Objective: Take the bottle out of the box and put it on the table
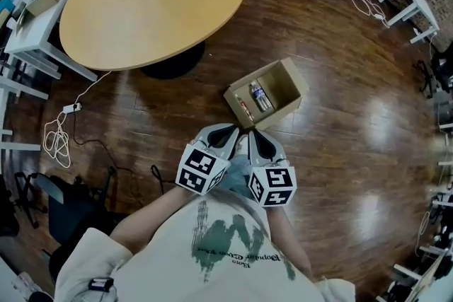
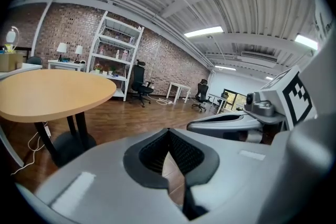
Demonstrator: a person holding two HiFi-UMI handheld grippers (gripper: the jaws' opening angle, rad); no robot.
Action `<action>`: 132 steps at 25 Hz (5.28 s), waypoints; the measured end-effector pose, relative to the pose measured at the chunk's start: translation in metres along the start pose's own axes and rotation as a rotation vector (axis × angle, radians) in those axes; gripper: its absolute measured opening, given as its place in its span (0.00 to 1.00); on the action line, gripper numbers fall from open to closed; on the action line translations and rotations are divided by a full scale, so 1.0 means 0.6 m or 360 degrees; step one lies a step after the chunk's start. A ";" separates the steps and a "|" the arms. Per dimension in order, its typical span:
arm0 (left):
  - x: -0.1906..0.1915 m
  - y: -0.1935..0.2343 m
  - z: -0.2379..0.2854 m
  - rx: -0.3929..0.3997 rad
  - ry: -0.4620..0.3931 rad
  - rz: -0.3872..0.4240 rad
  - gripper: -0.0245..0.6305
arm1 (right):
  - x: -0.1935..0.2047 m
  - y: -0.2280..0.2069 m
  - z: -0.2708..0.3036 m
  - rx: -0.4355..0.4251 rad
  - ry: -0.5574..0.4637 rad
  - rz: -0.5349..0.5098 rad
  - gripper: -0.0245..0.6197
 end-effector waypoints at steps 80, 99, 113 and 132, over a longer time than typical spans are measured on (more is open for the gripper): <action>0.571 0.388 0.718 -0.0291 0.0434 -0.0393 0.03 | 0.937 -0.457 0.920 -0.0552 0.1451 -0.0194 0.41; 0.622 0.423 0.686 -0.0387 0.0470 -0.0466 0.03 | 0.955 -0.459 0.960 -0.0446 0.1537 -0.0143 0.49; 0.598 0.414 0.680 -0.0372 0.0478 -0.0467 0.03 | 0.921 -0.467 0.924 -0.0500 0.1309 -0.0084 0.46; 0.369 0.337 0.601 -0.0346 0.0370 -0.0296 0.03 | 0.597 -0.468 0.773 -0.0375 0.0881 0.0034 0.46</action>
Point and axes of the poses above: the fingertips, and each gripper's own axes: z forward along the fingers, y to its left, x out of its underside, the point moved 5 cm from there along -z, backward along the fingers, and after that the axes turned 4 degrees about -z, right-handed, at the moved point
